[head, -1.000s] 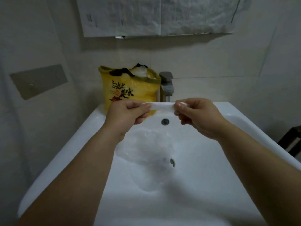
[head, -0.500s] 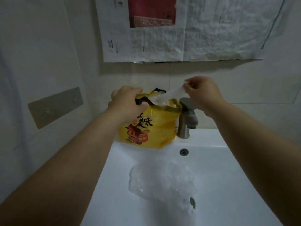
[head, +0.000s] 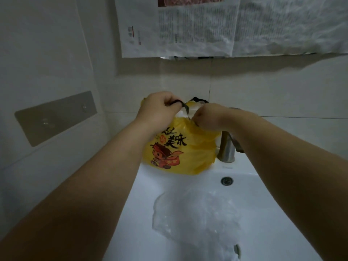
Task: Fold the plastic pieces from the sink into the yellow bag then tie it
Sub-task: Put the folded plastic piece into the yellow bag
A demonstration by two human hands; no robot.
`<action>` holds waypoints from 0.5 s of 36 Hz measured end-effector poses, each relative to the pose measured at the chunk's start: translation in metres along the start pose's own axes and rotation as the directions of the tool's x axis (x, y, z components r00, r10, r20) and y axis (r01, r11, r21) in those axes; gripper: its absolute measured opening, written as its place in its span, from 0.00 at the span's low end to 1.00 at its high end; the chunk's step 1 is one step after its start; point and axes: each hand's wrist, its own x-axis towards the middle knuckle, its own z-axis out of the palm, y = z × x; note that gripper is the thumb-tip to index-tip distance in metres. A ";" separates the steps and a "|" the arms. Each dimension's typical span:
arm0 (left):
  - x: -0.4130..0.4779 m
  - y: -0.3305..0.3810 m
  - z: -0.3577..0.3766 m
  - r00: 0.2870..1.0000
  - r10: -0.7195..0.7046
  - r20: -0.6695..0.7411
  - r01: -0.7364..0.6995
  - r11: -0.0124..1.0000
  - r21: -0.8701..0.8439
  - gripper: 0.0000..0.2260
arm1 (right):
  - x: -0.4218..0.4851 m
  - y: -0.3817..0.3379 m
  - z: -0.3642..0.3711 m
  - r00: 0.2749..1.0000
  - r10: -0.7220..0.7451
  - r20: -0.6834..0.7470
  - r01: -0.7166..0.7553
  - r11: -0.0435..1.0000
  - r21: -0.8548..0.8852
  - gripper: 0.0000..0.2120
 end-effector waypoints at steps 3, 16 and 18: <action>-0.002 0.000 0.001 0.998 -0.034 -0.047 0.033 0.999 -0.033 0.04 | -0.015 0.010 -0.006 0.960 0.026 -0.279 0.070 0.942 0.328 0.17; -0.076 0.007 -0.003 0.979 -0.001 -0.204 -0.013 0.998 -0.067 0.12 | -0.116 0.014 0.034 0.837 0.196 -0.511 0.171 0.793 0.585 0.11; -0.099 0.004 0.010 0.978 -0.074 -0.193 0.039 0.983 -0.181 0.09 | -0.131 0.016 0.056 0.892 0.195 -0.409 0.101 0.794 0.599 0.11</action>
